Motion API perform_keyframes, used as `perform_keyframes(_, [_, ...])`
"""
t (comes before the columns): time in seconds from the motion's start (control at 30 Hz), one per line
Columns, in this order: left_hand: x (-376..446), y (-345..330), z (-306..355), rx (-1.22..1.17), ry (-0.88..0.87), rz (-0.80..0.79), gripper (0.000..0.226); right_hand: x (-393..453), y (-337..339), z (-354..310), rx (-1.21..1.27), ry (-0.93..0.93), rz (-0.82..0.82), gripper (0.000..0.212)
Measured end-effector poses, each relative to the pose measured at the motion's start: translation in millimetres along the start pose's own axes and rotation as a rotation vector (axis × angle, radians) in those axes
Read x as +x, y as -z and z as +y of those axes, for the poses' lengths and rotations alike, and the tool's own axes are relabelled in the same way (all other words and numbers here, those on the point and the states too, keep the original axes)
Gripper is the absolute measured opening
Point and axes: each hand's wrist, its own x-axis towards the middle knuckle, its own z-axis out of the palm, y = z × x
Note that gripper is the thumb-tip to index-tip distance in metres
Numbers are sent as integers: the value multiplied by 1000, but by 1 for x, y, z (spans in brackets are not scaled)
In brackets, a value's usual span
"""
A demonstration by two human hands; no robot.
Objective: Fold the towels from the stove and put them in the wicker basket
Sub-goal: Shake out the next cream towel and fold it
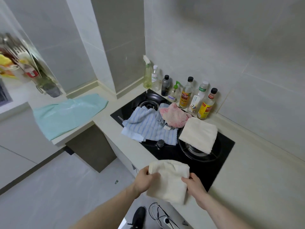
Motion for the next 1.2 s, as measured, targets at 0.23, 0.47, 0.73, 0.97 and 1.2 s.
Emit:
perform_keyframes(0.23, [-28, 1, 5, -261, 38, 102, 33, -21, -2, -32, 35, 80, -187, 26])
perform_keyframes(0.47, [-59, 56, 7, -384, -8, 239, 25, -28, -56, -86, -35, 221, -251, 23])
perform_keyframes(0.73, [-116, 202, -19, -553, -50, 435, 33, -59, -205, -183, -130, 386, -460, 22])
perform_keyframes(0.97, [-201, 344, -80, -637, -69, 537, 29, -114, -384, -237, -179, 428, -672, 22])
perform_keyframes(1.2, [-277, 457, -145, -703, -97, 809, 42, -170, -542, -257, -293, 493, -768, 22])
